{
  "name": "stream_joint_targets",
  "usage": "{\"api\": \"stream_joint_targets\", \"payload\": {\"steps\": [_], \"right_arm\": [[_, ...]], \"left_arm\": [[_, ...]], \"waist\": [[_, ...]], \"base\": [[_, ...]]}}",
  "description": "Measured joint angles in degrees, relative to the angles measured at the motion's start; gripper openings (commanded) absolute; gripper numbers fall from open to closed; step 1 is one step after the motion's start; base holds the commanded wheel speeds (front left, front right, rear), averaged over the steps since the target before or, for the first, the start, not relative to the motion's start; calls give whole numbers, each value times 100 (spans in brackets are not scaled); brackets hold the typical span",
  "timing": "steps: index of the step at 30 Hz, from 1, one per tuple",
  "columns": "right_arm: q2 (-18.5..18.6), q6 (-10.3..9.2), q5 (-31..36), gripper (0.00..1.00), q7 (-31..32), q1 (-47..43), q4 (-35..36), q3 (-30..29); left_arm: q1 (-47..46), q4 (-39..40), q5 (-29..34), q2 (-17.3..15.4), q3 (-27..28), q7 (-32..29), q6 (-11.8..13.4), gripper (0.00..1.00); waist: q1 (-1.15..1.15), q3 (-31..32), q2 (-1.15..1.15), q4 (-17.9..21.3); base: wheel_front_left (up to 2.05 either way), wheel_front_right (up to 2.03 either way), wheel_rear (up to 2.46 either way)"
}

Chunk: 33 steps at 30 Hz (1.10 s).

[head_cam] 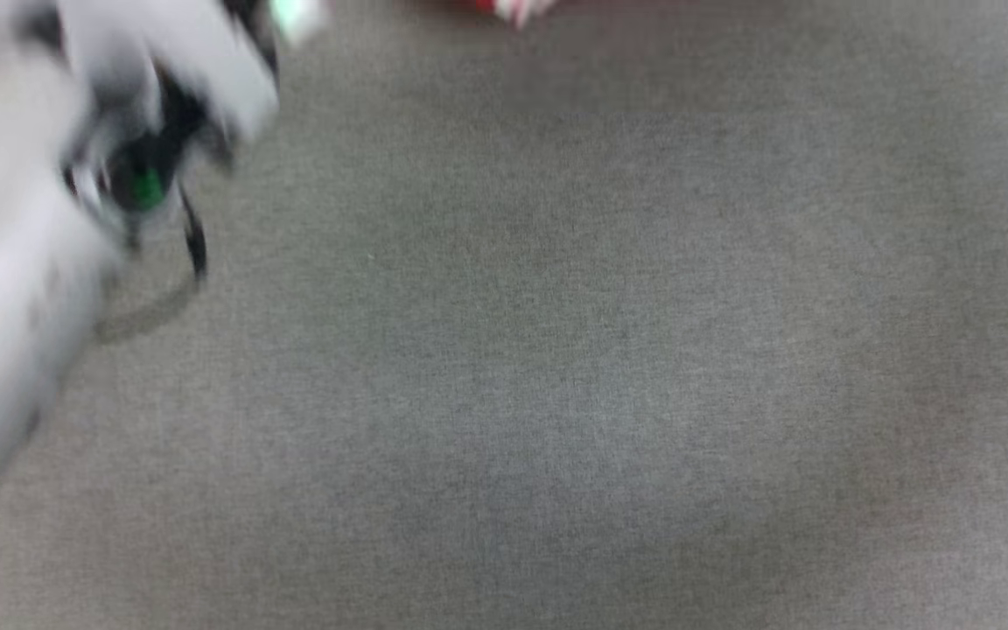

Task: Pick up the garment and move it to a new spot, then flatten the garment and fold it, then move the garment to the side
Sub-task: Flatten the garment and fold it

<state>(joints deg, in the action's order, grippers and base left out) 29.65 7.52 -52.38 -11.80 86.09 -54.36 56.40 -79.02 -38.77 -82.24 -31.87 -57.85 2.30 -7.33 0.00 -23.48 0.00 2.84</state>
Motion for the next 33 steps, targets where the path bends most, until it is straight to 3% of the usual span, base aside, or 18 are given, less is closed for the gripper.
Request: {"api": "stream_joint_targets", "payload": {"steps": [8,15,24,33], "right_arm": [[1473,0,-769,0,838,-1905,2461,679],[2606,0,-1267,0,1440,-3344,4161,604],[3582,0,-1552,0,2015,-4912,5623,236],[4166,0,-1710,0,2520,-6243,6522,-270]], "left_arm": [[2015,2282,-337,-1229,-657,-48,0,0],[3299,3367,-393,-2068,-1063,323,0,0],[4324,4265,-96,-2555,-1368,633,303,0],[5097,5312,30,-3128,-1490,510,644,0]], "waist": [[0,390,0,-26],[0,725,0,-1],[0,905,0,1],[0,957,0,22]], "base": [[0,0,0],[0,0,0],[0,0,0],[0,0,0]]}}
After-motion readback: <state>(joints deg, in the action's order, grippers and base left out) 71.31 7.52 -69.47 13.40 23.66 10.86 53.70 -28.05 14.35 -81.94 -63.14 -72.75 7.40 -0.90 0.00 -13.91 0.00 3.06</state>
